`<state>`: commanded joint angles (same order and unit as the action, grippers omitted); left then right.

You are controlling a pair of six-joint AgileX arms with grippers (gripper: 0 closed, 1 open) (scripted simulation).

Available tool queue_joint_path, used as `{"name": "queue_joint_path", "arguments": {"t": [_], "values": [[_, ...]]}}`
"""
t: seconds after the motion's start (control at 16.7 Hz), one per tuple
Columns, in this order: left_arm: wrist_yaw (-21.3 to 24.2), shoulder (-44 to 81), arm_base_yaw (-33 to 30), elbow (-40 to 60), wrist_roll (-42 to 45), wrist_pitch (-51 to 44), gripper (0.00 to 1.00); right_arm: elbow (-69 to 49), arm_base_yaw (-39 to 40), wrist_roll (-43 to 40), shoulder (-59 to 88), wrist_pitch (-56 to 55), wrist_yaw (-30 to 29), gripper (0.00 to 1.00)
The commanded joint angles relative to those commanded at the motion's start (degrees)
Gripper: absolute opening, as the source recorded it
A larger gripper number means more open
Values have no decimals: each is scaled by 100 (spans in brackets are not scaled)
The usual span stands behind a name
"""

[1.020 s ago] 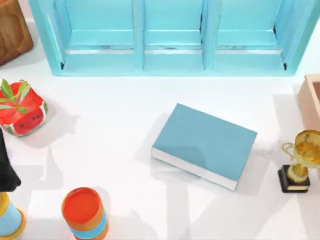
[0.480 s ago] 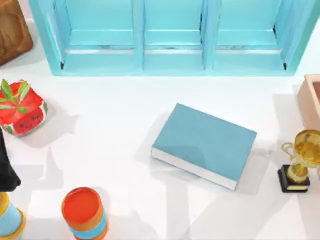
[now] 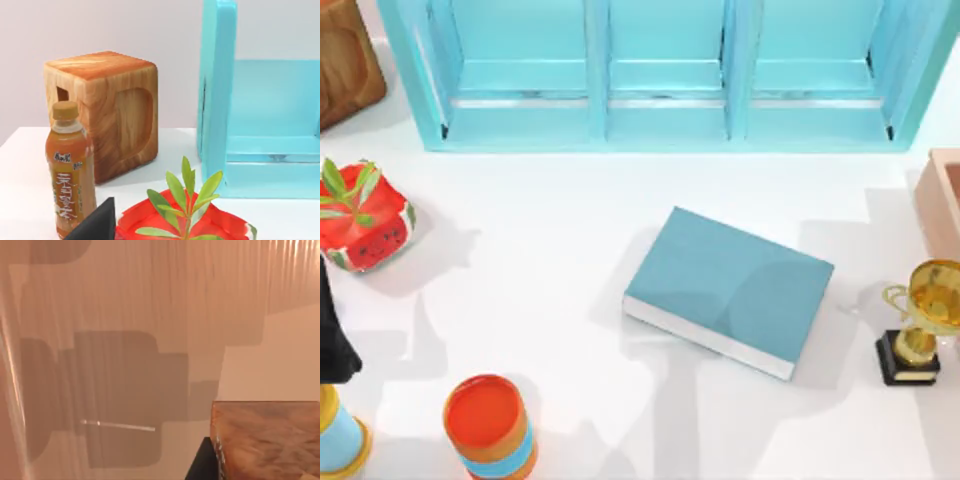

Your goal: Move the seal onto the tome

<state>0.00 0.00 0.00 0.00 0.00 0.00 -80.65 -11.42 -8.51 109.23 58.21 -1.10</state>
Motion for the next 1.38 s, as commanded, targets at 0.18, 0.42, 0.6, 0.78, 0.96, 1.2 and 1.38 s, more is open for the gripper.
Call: {"name": "queue_joint_path", "arguments": {"t": [0.18, 0.42, 0.6, 0.78, 0.96, 1.2, 1.38], "values": [[0, 0, 0, 0, 0, 0, 100, -582, 488, 572, -207, 656, 6, 0], [0, 0, 0, 0, 0, 0, 100, -1184, 1164, 1227, -367, 1515, 26, 0], [0, 0, 0, 0, 0, 0, 100, -1452, 1601, 1557, -443, 2014, 50, 0], [0, 0, 0, 0, 0, 0, 100, -1557, 1911, 1735, -491, 2308, 85, 0], [0, 0, 0, 0, 0, 0, 100, -1568, 1965, 1761, -499, 2354, 92, 0], [0, 0, 0, 0, 0, 0, 100, -1622, 2029, 1856, -391, 2297, 90, 0], [0, 0, 0, 0, 0, 0, 100, -1886, 2578, 2404, 148, 2098, 61, 0]]}}
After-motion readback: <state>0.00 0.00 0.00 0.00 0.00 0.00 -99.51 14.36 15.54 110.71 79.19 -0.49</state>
